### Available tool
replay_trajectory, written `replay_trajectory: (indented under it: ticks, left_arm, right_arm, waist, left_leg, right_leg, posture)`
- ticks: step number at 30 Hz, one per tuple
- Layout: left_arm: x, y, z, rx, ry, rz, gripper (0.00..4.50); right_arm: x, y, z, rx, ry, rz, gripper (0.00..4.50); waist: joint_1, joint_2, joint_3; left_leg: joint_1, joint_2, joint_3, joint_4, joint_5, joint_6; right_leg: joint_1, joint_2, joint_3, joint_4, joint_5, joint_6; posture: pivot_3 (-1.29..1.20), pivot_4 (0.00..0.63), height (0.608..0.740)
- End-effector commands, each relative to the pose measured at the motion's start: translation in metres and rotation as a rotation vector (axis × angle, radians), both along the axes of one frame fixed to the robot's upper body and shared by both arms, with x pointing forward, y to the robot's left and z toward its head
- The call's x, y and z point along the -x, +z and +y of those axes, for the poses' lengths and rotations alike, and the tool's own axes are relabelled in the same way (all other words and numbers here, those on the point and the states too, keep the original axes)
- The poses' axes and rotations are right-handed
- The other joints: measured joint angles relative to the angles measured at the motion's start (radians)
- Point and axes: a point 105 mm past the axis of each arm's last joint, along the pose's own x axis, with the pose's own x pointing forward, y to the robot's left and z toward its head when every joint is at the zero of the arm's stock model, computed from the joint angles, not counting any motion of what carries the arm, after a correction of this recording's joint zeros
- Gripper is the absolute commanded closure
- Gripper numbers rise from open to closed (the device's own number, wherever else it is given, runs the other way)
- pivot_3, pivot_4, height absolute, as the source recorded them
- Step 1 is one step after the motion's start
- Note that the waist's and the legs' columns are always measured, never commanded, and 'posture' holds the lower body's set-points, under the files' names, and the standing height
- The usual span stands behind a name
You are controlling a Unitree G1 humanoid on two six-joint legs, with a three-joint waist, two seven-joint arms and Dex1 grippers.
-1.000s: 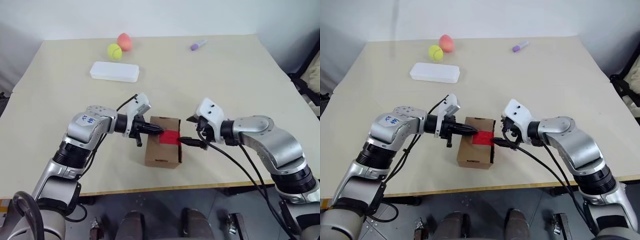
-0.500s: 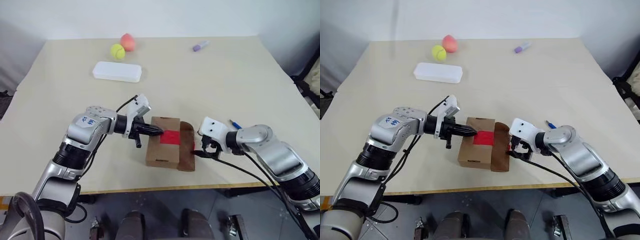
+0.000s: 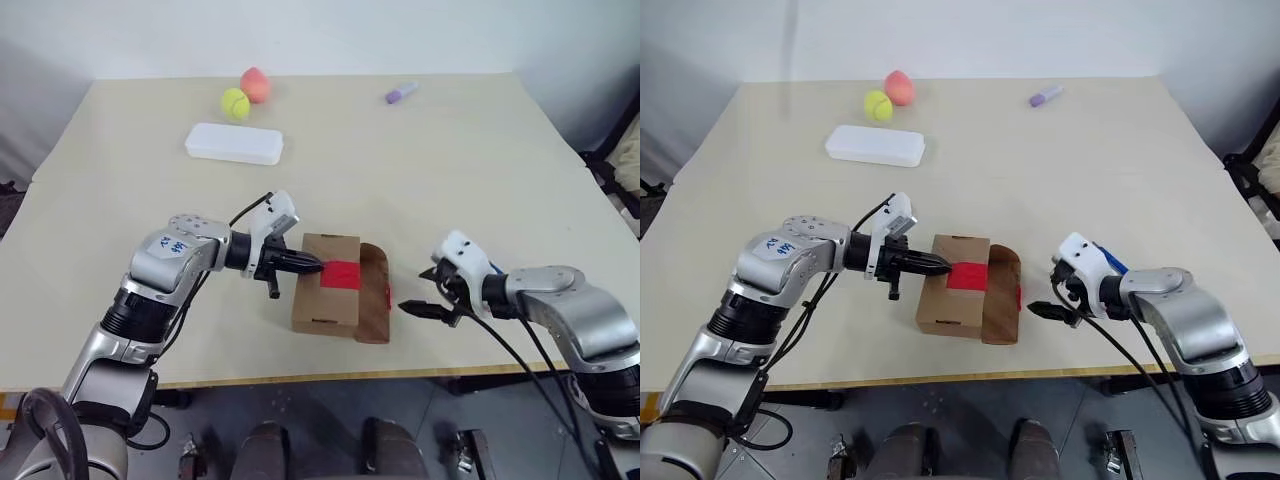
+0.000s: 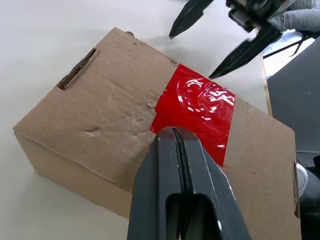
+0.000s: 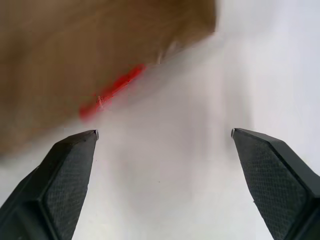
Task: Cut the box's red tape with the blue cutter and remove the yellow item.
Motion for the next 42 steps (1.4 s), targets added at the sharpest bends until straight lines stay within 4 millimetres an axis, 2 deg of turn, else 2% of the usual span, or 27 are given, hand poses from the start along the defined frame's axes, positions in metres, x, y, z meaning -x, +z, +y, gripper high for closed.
replay_trajectory:
  ticks: [1, 6, 10, 14, 20, 24, 28, 31, 42]
  left_arm:
    - [0.003, -0.015, 0.003, -0.047, 0.015, 0.038, 4.5]
    - [0.006, -0.014, 0.002, -0.05, 0.009, 0.038, 4.5]
    - [0.011, -0.014, 0.002, -0.056, 0.0, 0.042, 4.5]
    - [0.015, -0.012, 0.0, -0.054, -0.003, 0.046, 4.5]
    - [0.023, -0.012, 0.0, -0.056, -0.005, 0.059, 4.5]
    - [0.026, -0.012, 0.001, -0.056, -0.002, 0.063, 4.5]
    - [0.025, -0.012, 0.001, -0.059, 0.004, 0.064, 4.5]
    - [0.021, -0.011, 0.002, -0.059, 0.011, 0.061, 4.5]
    - [0.011, -0.012, 0.002, -0.047, 0.023, 0.05, 4.5]
  right_arm:
    - [0.006, 0.011, 0.008, -0.182, -0.043, 0.103, 0.04]
    - [0.005, 0.004, 0.023, -0.327, -0.088, 0.257, 0.04]
    - [0.01, -0.005, 0.033, -0.346, -0.077, 0.322, 0.04]
    - [0.01, -0.016, 0.056, -0.416, -0.031, 0.415, 0.04]
    - [0.009, -0.023, 0.083, -0.48, 0.009, 0.465, 0.04]
    - [0.006, -0.022, 0.091, -0.524, 0.009, 0.481, 0.04]
    - [0.002, -0.025, 0.091, -0.516, -0.019, 0.488, 0.04]
    - [-0.001, -0.027, 0.086, -0.485, -0.046, 0.481, 0.63]
    - [-0.009, -0.007, 0.068, -0.439, -0.116, 0.422, 4.42]
  waist:
    - [0.0, 0.0, 0.0]
    - [-0.001, 0.001, 0.0]
    - [-0.002, 0.001, 0.0]
    - [-0.007, 0.002, -0.001]
    - [-0.031, 0.002, -0.002]
    - [-0.053, 0.001, -0.002]
    - [-0.06, 0.002, -0.002]
    - [-0.059, 0.002, -0.002]
    - [-0.05, 0.002, -0.002]
  left_leg:
    - [0.0, 0.0, 0.0, 0.0, 0.0, 0.0]
    - [0.0, 0.0, 0.0, 0.0, 0.0, 0.0]
    - [0.0, 0.0, 0.0, 0.0, 0.0, 0.0]
    - [0.0, 0.0, 0.0, -0.001, 0.0, 0.0]
    - [0.004, 0.0, 0.0, -0.003, 0.0, 0.0]
    - [0.012, 0.0, 0.001, -0.009, 0.0, -0.001]
    - [0.016, 0.0, 0.003, -0.014, 0.001, -0.003]
    - [0.016, 0.001, 0.003, -0.014, 0.002, -0.003]
    - [0.014, 0.0, 0.003, -0.014, 0.002, -0.003]
  right_leg:
    - [0.0, 0.0, 0.0, 0.0, 0.0, 0.0]
    - [0.0, 0.0, 0.0, 0.0, 0.0, 0.0]
    - [0.0, 0.0, 0.0, 0.0, 0.0, 0.0]
    - [0.0, 0.0, 0.0, 0.001, 0.0, 0.0]
    - [0.0, 0.0, 0.001, 0.004, 0.0, 0.0]
    - [0.003, 0.0, 0.003, 0.006, 0.0, -0.001]
    - [0.003, 0.001, 0.005, 0.006, -0.001, -0.001]
    - [0.003, 0.001, 0.005, 0.006, -0.001, -0.001]
    - [0.002, 0.001, 0.005, 0.004, -0.001, -0.001]
  posture:
    - [0.0, 0.15, 0.74]
    - [0.0, 0.15, 0.74]
    - [0.0, 0.15, 0.74]
    - [0.0, 0.15, 0.74]
    - [0.0, 0.15, 0.74]
    - [0.0, 0.15, 0.74]
    - [0.0, 0.15, 0.74]
    - [0.0, 0.15, 0.74]
    - [0.0, 0.15, 0.74]
